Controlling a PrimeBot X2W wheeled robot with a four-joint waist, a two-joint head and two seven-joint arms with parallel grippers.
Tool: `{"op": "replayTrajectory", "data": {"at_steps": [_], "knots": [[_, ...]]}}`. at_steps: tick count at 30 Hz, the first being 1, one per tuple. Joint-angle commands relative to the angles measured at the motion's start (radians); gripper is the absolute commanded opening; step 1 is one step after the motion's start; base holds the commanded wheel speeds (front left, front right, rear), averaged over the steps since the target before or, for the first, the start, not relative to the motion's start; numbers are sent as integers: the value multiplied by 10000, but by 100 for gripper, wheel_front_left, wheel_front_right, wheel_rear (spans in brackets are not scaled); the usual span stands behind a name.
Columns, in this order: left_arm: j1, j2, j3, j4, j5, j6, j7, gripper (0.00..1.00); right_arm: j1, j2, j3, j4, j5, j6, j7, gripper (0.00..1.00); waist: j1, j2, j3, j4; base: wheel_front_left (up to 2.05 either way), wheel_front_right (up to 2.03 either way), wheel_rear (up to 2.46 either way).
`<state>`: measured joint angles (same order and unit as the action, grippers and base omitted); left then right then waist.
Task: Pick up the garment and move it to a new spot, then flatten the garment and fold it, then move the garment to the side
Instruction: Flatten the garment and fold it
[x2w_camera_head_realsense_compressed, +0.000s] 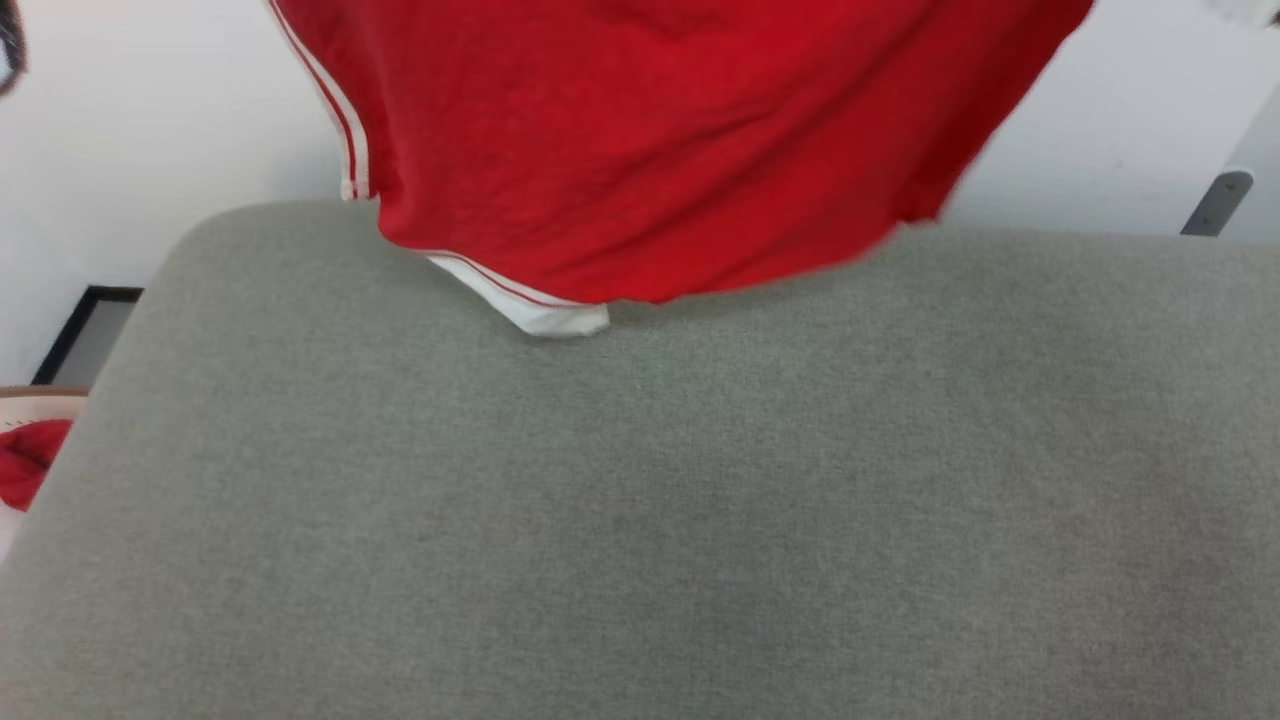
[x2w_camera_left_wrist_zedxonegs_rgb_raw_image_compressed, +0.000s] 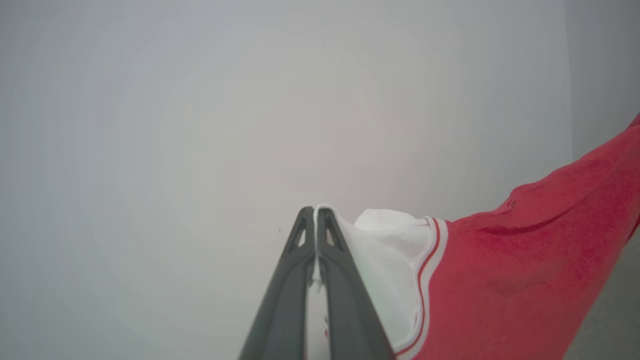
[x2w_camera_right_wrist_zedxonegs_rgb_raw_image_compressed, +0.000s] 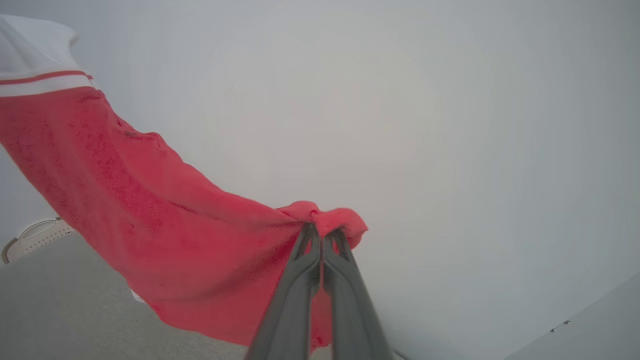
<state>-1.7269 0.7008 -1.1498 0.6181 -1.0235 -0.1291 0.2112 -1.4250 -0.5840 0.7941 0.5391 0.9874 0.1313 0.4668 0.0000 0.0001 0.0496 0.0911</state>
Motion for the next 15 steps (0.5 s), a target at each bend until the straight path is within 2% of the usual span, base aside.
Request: {"op": "replayTrajectory", "data": {"at_steps": [1, 6, 10, 13, 15], "knots": [[-201, 60, -69, -25, -82, -21, 37, 0, -101, -29, -43, -51, 172, -10, 124, 0, 0, -1, 181, -78, 0, 0, 0], [-946, 243, -308, -162, -417, -18, 305, 0, -616, -373, -424, -193, 144, -10, 545, 0, 0, -1, 1195, -160, 0, 0, 0], [-1405, 417, -471, -143, -485, -10, 260, 0, -1000, -281, -740, 46, -55, -10, 766, 0, 0, -1, 2522, -290, 0, 0, 0], [-1725, 345, -529, 351, -194, -9, -87, 0, -1423, 251, -1036, 749, -602, -10, 381, 0, 0, -1, 3570, -557, 0, 0, 0], [-1989, 54, -491, 940, 202, 132, -763, 0, -1835, 768, -1185, 1538, -1468, -10, -706, 0, 0, -1, 4115, -766, 0, 0, 0]]}}
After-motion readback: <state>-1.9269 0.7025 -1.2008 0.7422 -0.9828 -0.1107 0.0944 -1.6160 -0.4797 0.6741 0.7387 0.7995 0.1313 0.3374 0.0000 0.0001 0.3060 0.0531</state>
